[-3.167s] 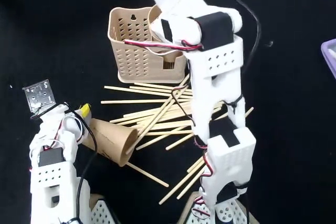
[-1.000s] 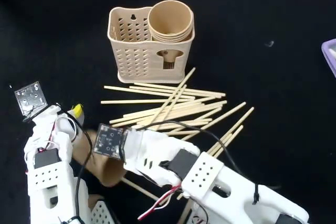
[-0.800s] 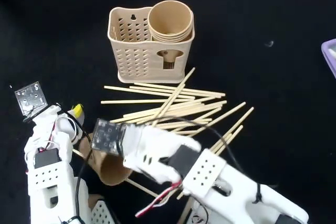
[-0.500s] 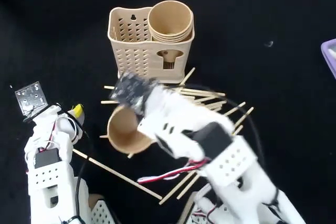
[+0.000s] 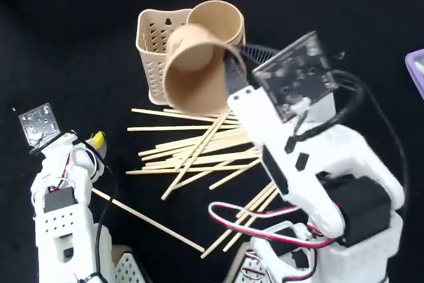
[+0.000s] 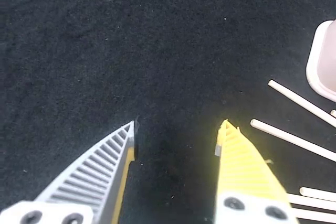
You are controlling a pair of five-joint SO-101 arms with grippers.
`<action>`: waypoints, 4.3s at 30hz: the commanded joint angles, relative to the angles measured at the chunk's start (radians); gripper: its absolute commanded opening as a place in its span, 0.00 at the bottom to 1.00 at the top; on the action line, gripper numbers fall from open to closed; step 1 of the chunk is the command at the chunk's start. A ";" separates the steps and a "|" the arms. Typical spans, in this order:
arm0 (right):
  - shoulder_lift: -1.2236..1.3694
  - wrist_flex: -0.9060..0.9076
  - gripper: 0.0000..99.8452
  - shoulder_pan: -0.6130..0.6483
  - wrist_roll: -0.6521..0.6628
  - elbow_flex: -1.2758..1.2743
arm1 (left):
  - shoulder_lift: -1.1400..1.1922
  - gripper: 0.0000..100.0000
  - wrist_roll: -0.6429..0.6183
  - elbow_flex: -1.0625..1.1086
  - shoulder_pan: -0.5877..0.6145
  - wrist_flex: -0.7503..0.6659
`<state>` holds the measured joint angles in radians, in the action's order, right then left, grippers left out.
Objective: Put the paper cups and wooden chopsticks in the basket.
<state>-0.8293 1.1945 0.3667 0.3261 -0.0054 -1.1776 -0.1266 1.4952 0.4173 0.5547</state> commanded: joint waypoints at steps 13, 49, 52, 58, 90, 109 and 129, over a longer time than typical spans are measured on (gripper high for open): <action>0.544 -0.002 0.01 -0.189 -0.011 0.407 | -0.015 0.25 0.000 -0.027 0.005 -0.020; 1.050 0.572 0.24 -0.109 -0.003 1.307 | -0.015 0.25 0.000 -0.025 0.004 -0.020; 1.024 0.572 0.24 -0.135 -0.003 1.248 | -0.015 0.25 0.000 -0.025 0.005 -0.020; 0.773 0.572 0.24 -0.140 -0.005 0.924 | -0.015 0.25 0.000 -0.024 0.002 -0.020; -0.268 0.109 0.24 -0.351 1.066 -1.253 | -0.015 0.25 0.000 -0.024 0.001 -0.020; 0.150 -0.089 0.27 -0.428 1.280 -1.251 | -0.015 0.25 0.000 -0.024 0.005 -0.020; 0.283 -0.229 0.03 -0.431 1.165 -1.211 | -0.015 0.25 0.000 -0.025 0.005 -0.020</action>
<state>-0.5271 0.9597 -0.0706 1.5182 -1.2236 -1.1776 -0.1266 1.4952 0.4173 0.5547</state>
